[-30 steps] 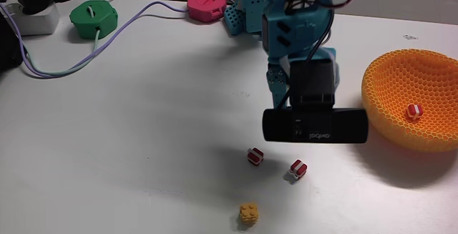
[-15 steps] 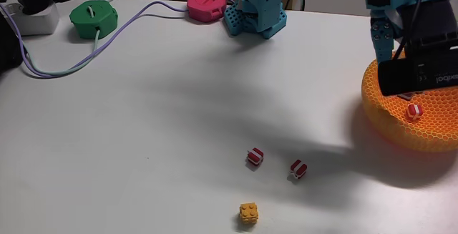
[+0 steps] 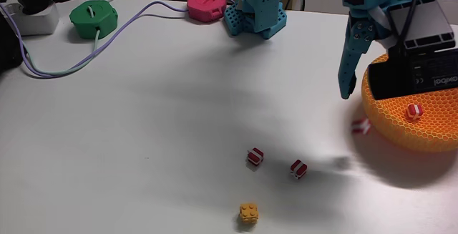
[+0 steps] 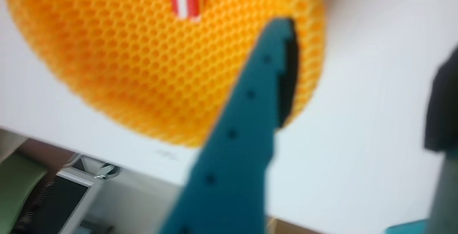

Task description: Place cube pieces into the yellow basket

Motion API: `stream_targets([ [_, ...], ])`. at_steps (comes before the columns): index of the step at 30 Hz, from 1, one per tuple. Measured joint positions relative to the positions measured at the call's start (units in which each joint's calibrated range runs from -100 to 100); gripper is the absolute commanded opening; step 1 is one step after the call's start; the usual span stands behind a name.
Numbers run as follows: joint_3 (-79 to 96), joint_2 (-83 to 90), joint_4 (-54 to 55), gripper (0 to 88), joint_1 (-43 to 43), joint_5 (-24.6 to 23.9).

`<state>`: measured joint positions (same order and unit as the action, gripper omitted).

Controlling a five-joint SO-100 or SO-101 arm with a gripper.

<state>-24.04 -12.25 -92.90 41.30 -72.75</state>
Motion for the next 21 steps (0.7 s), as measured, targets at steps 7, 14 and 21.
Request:
stream_targets([
  [7, -0.1, 0.0, 0.3, 27.6, 7.4, -5.1],
  [14, 3.9, 0.0, 8.9, 28.4, -6.8, 8.0],
  [21, 15.2, 0.0, 23.0, 28.0, -27.2, 22.0],
])
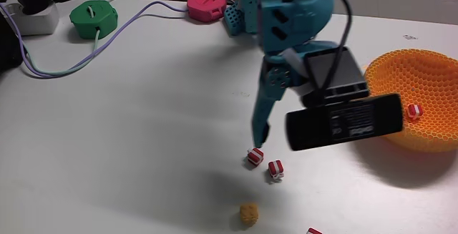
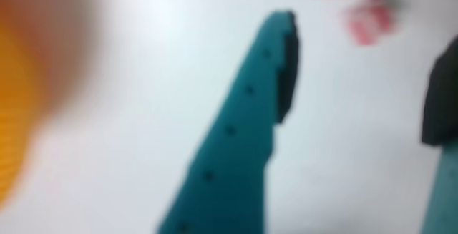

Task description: Place cube pieces into the yellow basket

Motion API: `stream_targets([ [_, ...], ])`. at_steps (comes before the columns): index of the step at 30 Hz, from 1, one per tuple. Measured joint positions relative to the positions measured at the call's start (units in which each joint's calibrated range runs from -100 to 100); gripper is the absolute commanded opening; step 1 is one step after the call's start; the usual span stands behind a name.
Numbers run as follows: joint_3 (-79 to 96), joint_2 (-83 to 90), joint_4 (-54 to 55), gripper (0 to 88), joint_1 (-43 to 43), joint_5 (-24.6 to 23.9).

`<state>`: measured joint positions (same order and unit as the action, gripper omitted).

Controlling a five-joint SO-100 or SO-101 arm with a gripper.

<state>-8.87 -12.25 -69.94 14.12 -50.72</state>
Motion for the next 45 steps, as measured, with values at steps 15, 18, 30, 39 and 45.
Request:
stream_targets([
  [15, 19.9, -0.9, 21.7, 28.9, 1.8, -0.7],
  [18, 19.9, -3.0, 23.7, 28.8, 2.6, -0.8],
  [30, 19.9, -7.0, 28.0, 28.6, 2.7, -0.2],
  [39, 19.9, -9.1, 30.3, 10.7, 2.4, -2.0],
  [45, 20.0, -9.1, 29.8, 0.0, 1.7, -4.6],
])
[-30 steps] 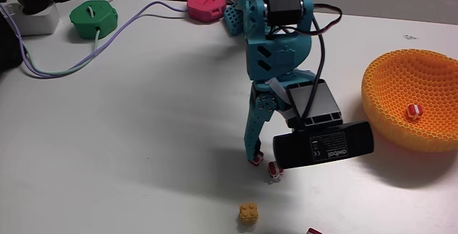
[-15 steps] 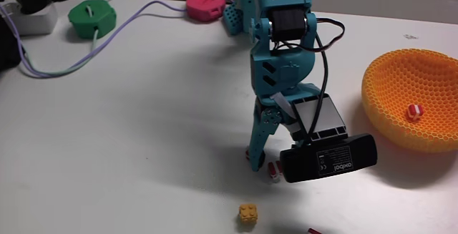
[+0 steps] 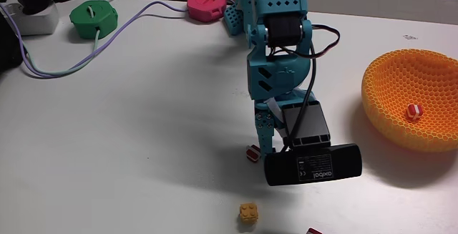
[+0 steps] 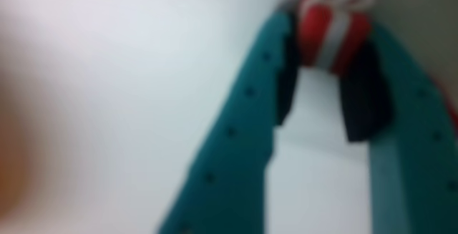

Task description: Place cube pieces into the yellow basket

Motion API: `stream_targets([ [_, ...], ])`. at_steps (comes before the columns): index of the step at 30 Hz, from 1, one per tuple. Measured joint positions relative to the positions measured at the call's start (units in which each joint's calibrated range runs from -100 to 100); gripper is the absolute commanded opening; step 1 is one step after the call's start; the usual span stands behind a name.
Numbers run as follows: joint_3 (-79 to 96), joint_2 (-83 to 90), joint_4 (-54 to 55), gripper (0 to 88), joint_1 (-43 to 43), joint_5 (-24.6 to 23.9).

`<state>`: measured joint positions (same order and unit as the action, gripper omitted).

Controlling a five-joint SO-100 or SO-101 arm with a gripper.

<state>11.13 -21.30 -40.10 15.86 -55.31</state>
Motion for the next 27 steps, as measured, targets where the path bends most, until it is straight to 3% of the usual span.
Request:
stream_targets([
  [3, -4.5, -0.3, -6.8, 0.0, 0.4, 0.5],
  [7, -24.0, -2.9, -27.7, 0.0, 0.5, 1.5],
  [13, -56.1, -3.0, -55.8, 0.0, 10.4, -6.2],
  [18, -56.0, -3.1, -56.7, 0.0, 25.1, -17.3],
  [22, -49.4, -3.2, -52.4, 0.2, 29.6, -22.6],
  [27, -48.2, -3.0, -53.4, 11.4, 34.3, -27.4],
])
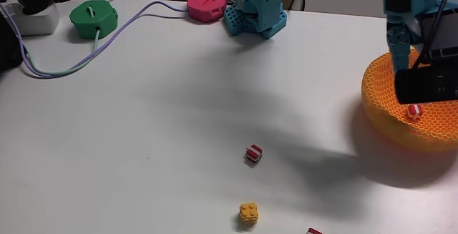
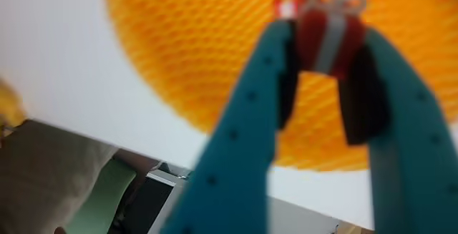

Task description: Place cube pieces into the yellow basket

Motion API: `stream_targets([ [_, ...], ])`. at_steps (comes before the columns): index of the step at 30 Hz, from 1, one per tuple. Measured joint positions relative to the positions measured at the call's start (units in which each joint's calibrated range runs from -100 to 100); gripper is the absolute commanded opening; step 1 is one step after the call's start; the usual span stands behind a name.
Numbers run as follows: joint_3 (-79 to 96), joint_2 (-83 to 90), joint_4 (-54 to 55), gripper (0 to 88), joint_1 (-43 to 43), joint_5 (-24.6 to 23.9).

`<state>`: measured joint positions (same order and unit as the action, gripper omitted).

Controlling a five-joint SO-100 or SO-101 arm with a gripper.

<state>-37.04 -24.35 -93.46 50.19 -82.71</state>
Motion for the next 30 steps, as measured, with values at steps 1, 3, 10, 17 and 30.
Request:
stream_targets([
  [1, 0.0, -0.1, -0.3, 14.4, 0.8, 0.0],
  [3, 0.0, -0.1, -0.7, 21.2, 1.4, 0.3],
  [10, 0.0, -0.1, -0.3, 27.8, 3.3, 4.0],
  [17, 3.5, -0.1, 0.2, 27.5, -1.9, 11.4],
  [30, 7.2, -0.3, -2.0, 25.3, -36.8, 41.1],
])
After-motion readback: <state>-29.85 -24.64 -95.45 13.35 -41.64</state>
